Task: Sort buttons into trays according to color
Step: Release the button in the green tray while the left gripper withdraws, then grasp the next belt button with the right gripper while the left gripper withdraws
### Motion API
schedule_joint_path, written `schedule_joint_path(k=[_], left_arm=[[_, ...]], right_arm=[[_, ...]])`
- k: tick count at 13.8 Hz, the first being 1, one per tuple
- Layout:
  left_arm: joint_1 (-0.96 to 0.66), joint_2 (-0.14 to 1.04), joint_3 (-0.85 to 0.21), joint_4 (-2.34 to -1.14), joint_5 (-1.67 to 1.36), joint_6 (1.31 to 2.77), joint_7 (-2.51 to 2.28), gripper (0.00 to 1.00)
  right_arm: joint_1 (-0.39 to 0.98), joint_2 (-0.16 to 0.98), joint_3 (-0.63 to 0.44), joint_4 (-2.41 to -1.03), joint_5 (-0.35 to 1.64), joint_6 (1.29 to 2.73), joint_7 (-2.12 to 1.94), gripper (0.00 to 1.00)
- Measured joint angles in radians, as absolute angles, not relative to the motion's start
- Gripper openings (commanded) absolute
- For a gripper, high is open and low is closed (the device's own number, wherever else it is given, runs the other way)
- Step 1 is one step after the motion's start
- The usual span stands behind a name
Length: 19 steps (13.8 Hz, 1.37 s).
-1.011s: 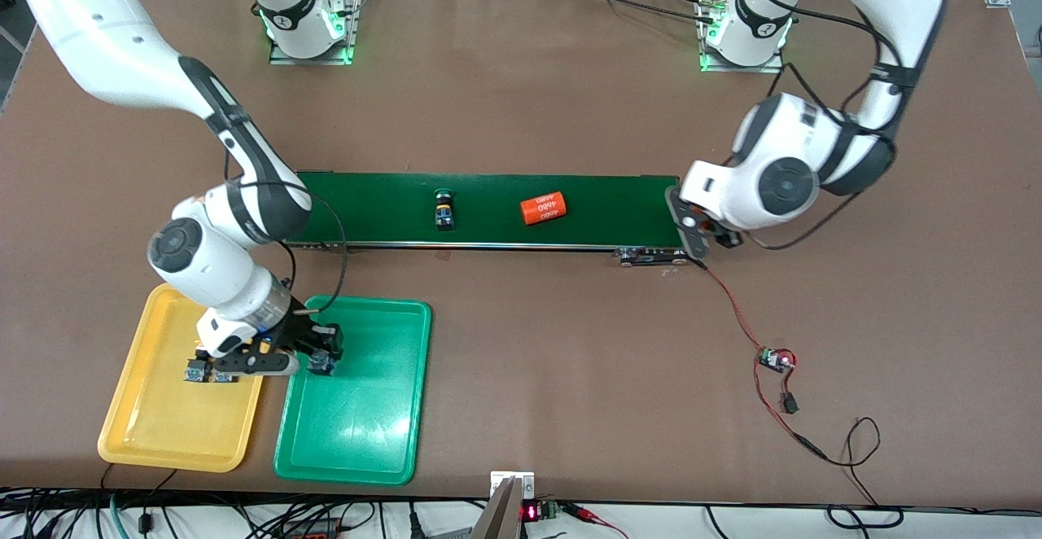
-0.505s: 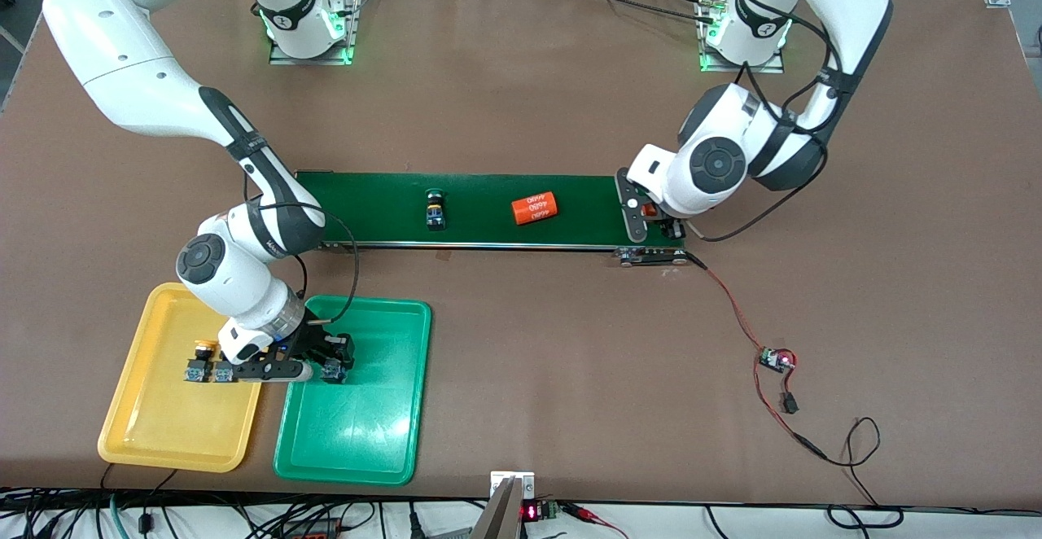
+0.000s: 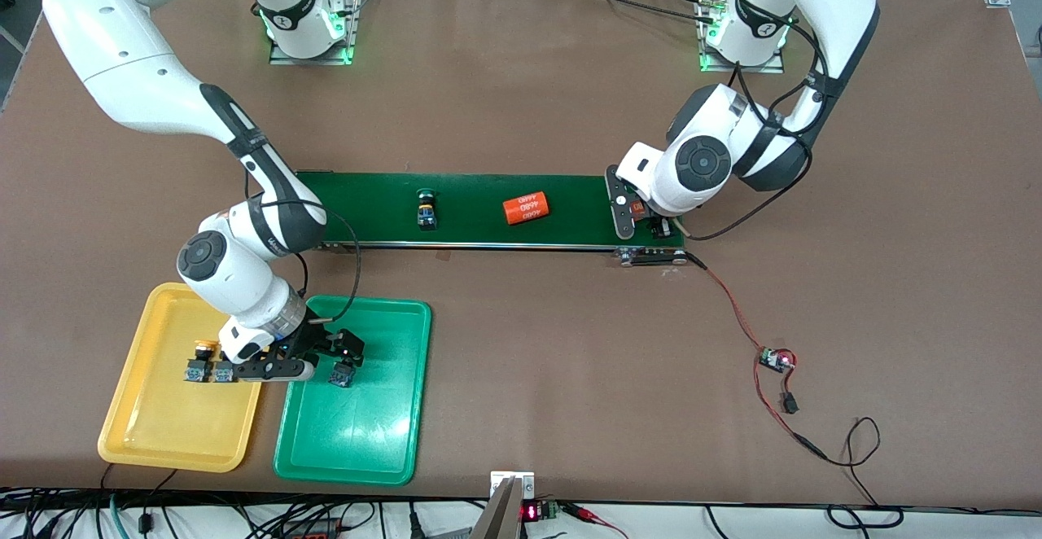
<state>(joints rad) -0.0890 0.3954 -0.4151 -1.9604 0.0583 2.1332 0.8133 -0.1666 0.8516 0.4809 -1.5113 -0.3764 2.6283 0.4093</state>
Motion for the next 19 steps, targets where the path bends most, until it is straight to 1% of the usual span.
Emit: schedule_joint_path(k=[1, 3, 6, 8, 9, 11, 15, 17, 19], left_arm=[[-0.085, 0.38, -0.408, -1.957, 0.058, 2.123, 0.812, 1.0], [-0.074, 0.33, -0.379, -1.943, 0.057, 2.056, 0.809, 1.0], [-0.052, 0.256, -0.337, -1.869, 0.055, 1.87, 0.749, 1.0], [-0.044, 0.235, -0.311, -1.809, 0.054, 1.778, 0.66, 1.0], [-0.041, 0.229, -0.295, -1.789, 0.051, 1.754, 0.595, 1.0], [-0.037, 0.214, -0.246, -1.769, 0.021, 1.743, 0.46, 1.0], [-0.027, 0.146, -0.109, -1.762, -0.008, 1.742, 0.198, 1.0], [-0.024, 0.097, -0.044, -1.757, -0.047, 1.742, 0.061, 1.0], [-0.023, 0.031, 0.0, -1.75, -0.063, 1.733, -0.023, 1.0]], right_arm=[[-0.166, 0.811, 0.481, -1.555, -0.376, 2.624, 0.426, 1.0], [-0.166, 0.693, 0.484, -1.68, -0.376, 2.587, 0.469, 1.0], [-0.165, 0.518, 0.533, -1.835, -0.376, 2.438, 0.532, 1.0], [-0.164, 0.442, 0.578, -1.896, -0.376, 2.39, 0.584, 1.0], [-0.163, 0.418, 0.595, -1.926, -0.376, 2.383, 0.609, 1.0], [-0.163, 0.398, 0.618, -1.977, -0.376, 2.382, 0.646, 1.0], [-0.163, 0.399, 0.631, -2.045, -0.376, 2.384, 0.658, 1.0], [-0.163, 0.399, 0.638, -2.063, -0.376, 2.385, 0.66, 1.0], [-0.163, 0.398, 0.647, -2.066, -0.376, 2.385, 0.661, 1.0]])
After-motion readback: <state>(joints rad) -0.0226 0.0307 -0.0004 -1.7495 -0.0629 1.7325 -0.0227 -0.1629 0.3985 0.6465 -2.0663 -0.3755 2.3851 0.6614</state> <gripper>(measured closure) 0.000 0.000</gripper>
